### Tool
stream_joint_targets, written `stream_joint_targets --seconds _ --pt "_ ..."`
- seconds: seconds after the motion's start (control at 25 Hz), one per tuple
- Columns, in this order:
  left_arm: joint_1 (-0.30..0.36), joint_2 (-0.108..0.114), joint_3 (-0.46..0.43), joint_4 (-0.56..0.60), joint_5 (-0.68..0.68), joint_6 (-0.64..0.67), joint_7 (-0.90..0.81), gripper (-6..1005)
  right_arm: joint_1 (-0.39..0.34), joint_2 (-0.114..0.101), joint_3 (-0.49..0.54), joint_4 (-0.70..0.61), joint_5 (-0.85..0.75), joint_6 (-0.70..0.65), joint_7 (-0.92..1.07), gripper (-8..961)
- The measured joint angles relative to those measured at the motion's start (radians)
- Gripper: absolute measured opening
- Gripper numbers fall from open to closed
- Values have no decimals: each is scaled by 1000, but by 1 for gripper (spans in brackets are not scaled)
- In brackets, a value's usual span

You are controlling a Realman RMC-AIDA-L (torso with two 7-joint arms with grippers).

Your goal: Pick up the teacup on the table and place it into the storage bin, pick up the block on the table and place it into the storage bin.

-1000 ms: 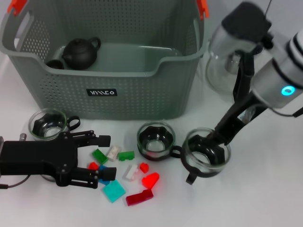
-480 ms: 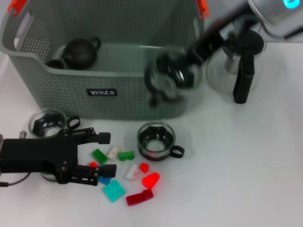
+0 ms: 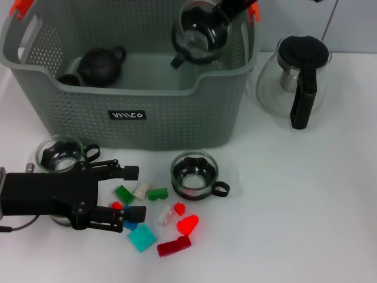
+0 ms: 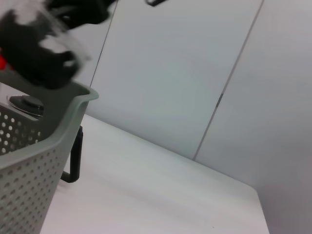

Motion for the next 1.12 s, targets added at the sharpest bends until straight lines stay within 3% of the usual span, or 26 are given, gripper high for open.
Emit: stream_joint_targets --seconds 0.24,0.6,0.8,1.12 --pt "-1 0 4 2 1 1 0 928 103 -12 5 239 -100 199 -17 58" --pt "-1 -7 7 10 2 -7 10 928 142 -8 -3 446 -113 445 -49 57" --pt "-1 -6 7 26 2 -12 20 928 147 7 -4 521 -106 560 -83 57" --pt "0 -7 7 31 2 -18 24 927 166 18 -25 588 -104 632 -108 57"
